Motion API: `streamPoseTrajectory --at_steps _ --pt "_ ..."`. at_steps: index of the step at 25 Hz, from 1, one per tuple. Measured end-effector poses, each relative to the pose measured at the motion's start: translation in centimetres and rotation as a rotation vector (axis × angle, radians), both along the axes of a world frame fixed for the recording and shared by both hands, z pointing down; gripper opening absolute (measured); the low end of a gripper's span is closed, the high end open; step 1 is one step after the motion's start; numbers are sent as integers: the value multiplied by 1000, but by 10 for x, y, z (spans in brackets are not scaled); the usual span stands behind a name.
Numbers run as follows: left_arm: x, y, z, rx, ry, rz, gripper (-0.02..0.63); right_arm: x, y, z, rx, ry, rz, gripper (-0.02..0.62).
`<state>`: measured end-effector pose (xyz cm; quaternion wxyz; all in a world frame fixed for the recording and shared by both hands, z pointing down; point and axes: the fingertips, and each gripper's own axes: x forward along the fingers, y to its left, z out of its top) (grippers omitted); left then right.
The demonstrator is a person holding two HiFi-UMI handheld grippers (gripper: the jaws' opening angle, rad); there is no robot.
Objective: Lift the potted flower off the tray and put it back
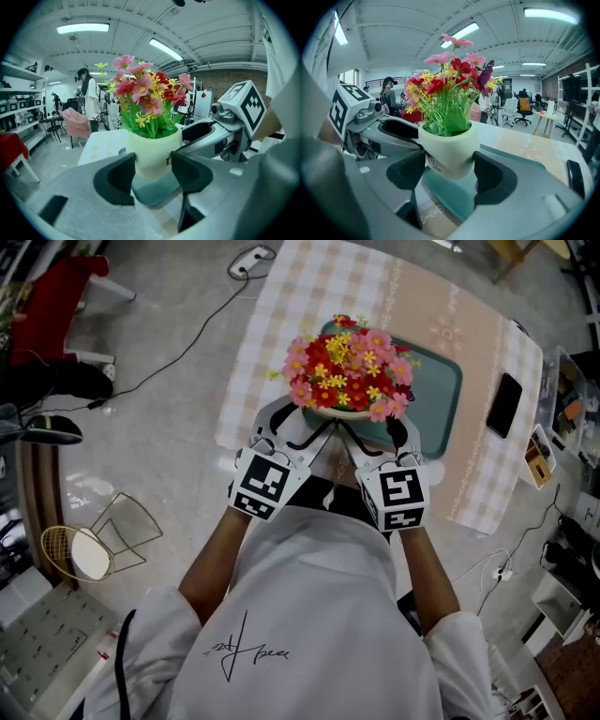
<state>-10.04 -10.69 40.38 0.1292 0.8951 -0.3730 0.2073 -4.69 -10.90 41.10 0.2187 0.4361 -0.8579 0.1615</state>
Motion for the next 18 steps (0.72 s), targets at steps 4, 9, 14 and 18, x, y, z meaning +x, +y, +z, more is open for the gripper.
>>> streamPoseTrajectory --at_steps 4,9,14,18 --pt "-3 2 -11 7 -1 -6 241 -3 2 -12 17 0 -1 333" --pt "-4 2 -20 14 3 -5 241 -4 3 -20 31 -9 11 332" --pt "-2 7 -33 32 0 3 239 -2 7 -34 61 -13 20 332" --pt "-2 10 -41 47 -1 5 239 -2 11 -41 80 -13 26 331"
